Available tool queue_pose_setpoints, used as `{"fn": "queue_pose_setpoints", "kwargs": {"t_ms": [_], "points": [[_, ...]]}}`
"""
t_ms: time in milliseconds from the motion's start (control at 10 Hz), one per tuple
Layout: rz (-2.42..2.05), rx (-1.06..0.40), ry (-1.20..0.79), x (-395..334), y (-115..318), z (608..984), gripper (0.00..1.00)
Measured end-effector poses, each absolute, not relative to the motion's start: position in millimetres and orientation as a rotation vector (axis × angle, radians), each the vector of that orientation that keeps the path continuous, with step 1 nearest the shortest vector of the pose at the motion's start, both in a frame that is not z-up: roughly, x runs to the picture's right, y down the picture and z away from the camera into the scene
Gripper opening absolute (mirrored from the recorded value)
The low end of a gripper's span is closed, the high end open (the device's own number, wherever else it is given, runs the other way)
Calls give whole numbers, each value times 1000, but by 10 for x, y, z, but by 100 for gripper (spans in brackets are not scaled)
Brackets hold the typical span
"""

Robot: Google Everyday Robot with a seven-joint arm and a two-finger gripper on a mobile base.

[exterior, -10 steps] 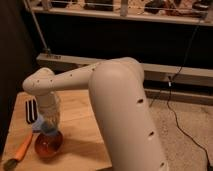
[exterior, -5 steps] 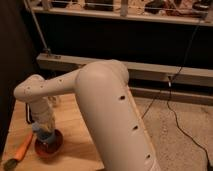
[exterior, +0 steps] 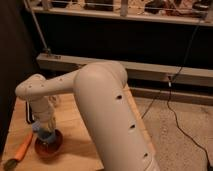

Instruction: Place the ceramic cup in the ceramic bowl

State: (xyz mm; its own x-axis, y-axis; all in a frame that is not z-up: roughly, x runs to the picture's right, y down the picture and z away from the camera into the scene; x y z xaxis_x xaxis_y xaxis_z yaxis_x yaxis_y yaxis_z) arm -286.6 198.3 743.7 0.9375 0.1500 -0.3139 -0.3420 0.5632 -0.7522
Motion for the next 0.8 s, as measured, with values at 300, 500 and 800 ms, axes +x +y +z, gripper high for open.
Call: {"fn": "queue_pose_setpoints", "kwargs": {"t_ms": [300,500,800], "points": [[286,-934,250,-2784,2001,7487,46],[301,-932,273,-2754,2004,7535,66],[367,-954,301,-2715,1984,7625,80]]}}
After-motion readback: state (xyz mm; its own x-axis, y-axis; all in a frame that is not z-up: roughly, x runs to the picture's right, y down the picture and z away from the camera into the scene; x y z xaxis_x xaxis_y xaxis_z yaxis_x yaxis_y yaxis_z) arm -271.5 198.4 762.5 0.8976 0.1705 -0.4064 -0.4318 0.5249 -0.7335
